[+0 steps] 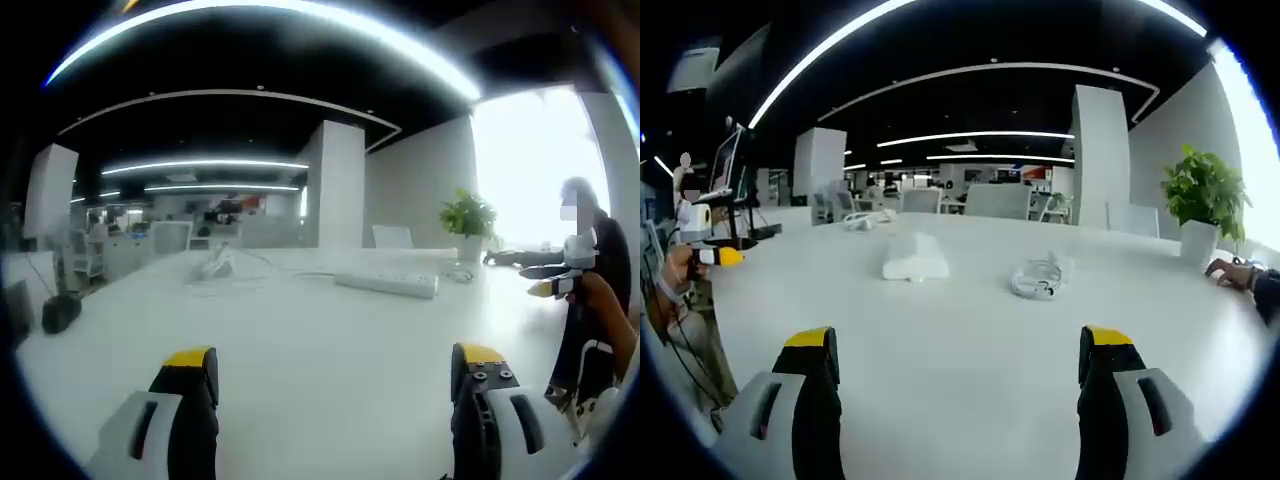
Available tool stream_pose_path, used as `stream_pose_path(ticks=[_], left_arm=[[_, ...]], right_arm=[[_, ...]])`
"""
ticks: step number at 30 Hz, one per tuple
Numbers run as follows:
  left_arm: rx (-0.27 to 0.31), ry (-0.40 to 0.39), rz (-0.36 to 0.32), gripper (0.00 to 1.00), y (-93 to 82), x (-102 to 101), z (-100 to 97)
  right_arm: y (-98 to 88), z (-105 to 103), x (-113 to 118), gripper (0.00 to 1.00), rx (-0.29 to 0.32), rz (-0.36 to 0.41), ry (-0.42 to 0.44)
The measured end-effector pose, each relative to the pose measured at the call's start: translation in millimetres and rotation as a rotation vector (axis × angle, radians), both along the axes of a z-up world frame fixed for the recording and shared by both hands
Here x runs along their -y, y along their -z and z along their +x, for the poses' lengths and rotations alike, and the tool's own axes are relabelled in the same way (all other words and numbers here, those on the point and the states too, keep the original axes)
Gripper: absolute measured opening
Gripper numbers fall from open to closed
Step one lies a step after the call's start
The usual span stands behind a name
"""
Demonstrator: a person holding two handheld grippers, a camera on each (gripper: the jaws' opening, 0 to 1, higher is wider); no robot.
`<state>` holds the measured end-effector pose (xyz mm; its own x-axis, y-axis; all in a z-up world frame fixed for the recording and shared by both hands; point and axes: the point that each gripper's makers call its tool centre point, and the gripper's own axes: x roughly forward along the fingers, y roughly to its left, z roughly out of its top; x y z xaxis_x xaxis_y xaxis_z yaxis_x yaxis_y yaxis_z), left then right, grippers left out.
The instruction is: Straighten the power strip on the desk, plug the charger into it
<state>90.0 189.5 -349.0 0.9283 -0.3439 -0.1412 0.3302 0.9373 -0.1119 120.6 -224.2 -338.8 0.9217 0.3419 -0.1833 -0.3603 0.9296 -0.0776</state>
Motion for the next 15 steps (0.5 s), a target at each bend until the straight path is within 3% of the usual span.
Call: stream_pose_path(ticks=[15], left_arm=[[0.004, 0.004, -0.004, 0.99, -2.4, -0.7, 2.4]], right_arm=[[-3.4, 1.3, -1.4, 0.99, 0.004, 0.020, -0.011]])
